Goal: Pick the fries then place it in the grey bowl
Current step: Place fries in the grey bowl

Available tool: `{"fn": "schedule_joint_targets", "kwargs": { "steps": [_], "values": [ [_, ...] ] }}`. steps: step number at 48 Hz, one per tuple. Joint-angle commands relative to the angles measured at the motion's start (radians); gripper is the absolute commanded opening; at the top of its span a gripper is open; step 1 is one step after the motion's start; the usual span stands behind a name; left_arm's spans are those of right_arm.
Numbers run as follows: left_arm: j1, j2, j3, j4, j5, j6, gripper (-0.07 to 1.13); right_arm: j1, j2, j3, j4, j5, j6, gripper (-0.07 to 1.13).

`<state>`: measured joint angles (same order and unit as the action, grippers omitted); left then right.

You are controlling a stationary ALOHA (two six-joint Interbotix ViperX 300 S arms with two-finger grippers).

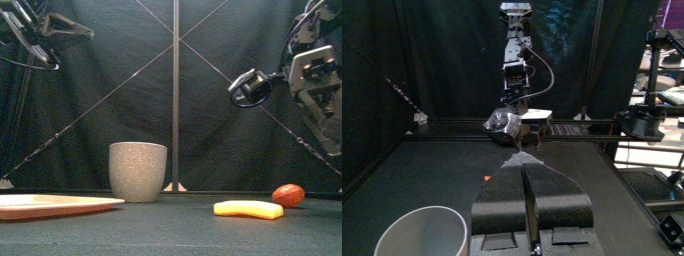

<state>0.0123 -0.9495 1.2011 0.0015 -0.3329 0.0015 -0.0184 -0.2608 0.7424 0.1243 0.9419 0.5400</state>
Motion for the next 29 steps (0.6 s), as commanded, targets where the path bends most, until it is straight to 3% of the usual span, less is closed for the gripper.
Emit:
{"fn": "schedule_joint_targets", "kwargs": {
  "steps": [1, 9, 15, 22, 29],
  "values": [
    [0.002, 0.005, -0.011, 0.002, -0.008, 0.000, -0.02, 0.067, -0.003, -0.038, -0.129, -0.069, 0.140, 0.87],
    [0.002, 0.005, -0.012, 0.002, -0.009, 0.000, -0.02, 0.183, 0.043, -0.044, -0.311, -0.281, 0.362, 0.87],
    [0.002, 0.006, -0.012, 0.002, -0.009, 0.000, -0.02, 0.236, 0.129, -0.061, -0.396, -0.325, 0.522, 0.87],
    [0.002, 0.005, -0.009, 0.003, -0.008, 0.000, -0.02, 0.265, 0.224, -0.112, -0.445, -0.324, 0.603, 0.87],
    [0.002, 0.005, -0.009, 0.002, -0.008, 0.000, -0.02, 0.267, 0.295, -0.169, -0.443, -0.325, 0.614, 0.87]
  ]
}}
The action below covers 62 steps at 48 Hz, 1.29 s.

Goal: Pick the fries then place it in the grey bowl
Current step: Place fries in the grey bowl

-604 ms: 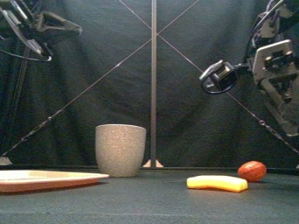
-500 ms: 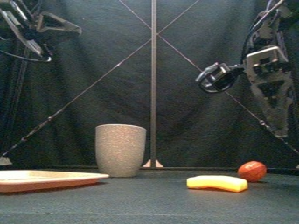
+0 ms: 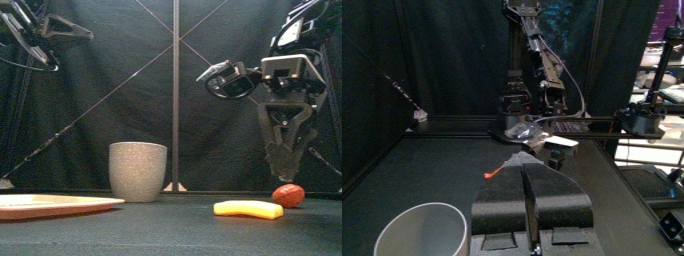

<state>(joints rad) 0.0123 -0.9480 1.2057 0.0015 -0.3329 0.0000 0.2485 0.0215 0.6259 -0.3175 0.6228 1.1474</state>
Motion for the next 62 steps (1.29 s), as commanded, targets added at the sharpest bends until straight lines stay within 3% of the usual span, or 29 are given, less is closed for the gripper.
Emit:
{"fn": "schedule_joint_targets", "kwargs": {
  "steps": [1, 23, 62],
  "values": [
    [0.002, 0.003, -0.014, 0.002, -0.008, 0.002, -0.02, -0.002, 0.021, -0.058, 0.000, -0.008, 0.006, 0.87],
    [0.015, 0.005, 0.009, 0.002, -0.009, 0.002, -0.02, -0.015, 0.126, -0.137, 0.000, -0.008, 0.005, 0.87],
    [0.046, 0.005, 0.015, -0.003, -0.008, 0.000, -0.02, -0.014, 0.126, -0.178, 0.005, 0.000, -0.002, 0.90]
  ]
}}
